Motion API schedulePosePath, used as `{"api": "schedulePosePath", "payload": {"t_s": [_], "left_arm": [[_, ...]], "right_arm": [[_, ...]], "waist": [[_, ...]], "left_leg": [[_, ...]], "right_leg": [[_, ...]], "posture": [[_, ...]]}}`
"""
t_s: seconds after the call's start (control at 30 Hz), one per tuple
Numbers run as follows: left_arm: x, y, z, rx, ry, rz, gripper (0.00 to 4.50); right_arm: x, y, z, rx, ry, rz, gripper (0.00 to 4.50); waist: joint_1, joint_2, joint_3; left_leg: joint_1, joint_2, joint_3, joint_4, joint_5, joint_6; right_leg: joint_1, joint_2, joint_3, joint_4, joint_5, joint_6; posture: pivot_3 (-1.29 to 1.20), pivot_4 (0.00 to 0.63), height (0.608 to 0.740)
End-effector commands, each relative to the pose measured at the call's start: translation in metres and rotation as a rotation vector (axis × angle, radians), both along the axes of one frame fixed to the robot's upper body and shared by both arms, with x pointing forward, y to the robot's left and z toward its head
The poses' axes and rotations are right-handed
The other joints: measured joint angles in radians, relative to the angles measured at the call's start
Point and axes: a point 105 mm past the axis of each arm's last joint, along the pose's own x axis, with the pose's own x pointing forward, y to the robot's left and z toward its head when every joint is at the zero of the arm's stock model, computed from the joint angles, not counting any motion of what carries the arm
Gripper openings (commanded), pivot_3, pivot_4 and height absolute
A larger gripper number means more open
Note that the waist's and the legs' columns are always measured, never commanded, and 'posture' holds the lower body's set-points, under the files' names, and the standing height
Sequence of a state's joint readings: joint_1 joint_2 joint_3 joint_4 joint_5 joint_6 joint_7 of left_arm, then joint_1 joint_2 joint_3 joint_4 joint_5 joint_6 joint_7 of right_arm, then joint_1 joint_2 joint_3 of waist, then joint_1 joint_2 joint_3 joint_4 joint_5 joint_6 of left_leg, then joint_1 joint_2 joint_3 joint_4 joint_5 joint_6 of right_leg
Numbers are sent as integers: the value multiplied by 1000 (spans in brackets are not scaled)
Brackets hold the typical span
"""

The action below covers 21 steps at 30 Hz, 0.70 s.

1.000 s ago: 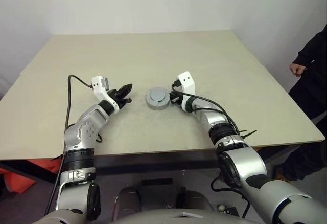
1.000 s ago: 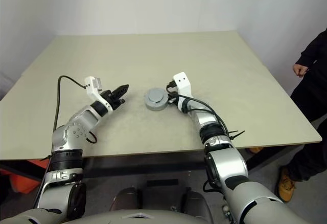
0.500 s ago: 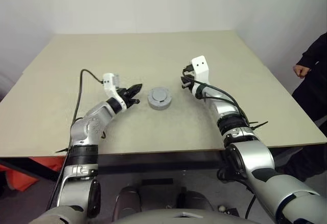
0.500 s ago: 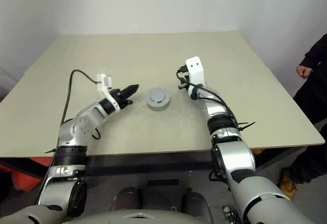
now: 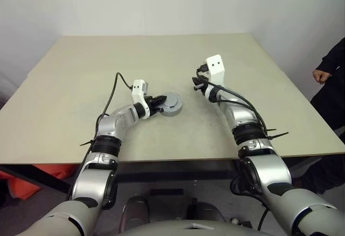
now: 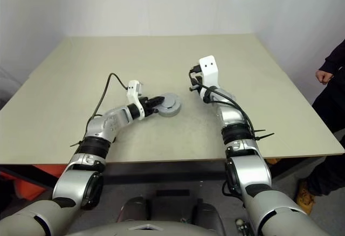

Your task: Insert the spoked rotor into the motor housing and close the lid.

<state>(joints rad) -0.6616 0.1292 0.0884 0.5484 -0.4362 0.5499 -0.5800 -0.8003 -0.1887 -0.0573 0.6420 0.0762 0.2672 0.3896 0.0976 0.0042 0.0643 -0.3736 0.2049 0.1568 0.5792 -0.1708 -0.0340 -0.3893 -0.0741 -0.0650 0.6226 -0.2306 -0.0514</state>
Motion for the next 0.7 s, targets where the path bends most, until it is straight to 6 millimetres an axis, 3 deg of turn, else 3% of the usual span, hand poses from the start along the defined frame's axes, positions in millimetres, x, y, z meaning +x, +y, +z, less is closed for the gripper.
{"api": "schedulePosePath", "payload": {"t_s": [0.03,0.23,0.47,0.7], "left_arm": [[-1,-2,-4,14,8,-2,0],[-1,-3,-3,10,1,3,0],[-1,-2,-3,10,-4,12,0],[-2,1,-3,21,-9,12,0]], "right_arm": [[-3,-2,25,158,19,14,1011],[-24,-7,15,373,286,77,1011],[-44,-1,-16,484,539,89,3230],[-52,7,-30,578,649,90,3230]], "waist": [[1,0,0],[6,0,0],[8,0,0],[9,0,0]], "left_leg": [[1,0,0,0,0,0],[5,0,-1,-1,0,0],[6,0,-1,-2,1,-1],[6,0,-2,-3,1,-3]], "right_leg": [[1,0,0,0,0,0],[5,0,0,-1,0,0],[5,0,0,-1,0,0],[5,0,0,-1,0,0]], "posture": [[0,0,740],[0,0,740],[0,0,740],[0,0,740]]}}
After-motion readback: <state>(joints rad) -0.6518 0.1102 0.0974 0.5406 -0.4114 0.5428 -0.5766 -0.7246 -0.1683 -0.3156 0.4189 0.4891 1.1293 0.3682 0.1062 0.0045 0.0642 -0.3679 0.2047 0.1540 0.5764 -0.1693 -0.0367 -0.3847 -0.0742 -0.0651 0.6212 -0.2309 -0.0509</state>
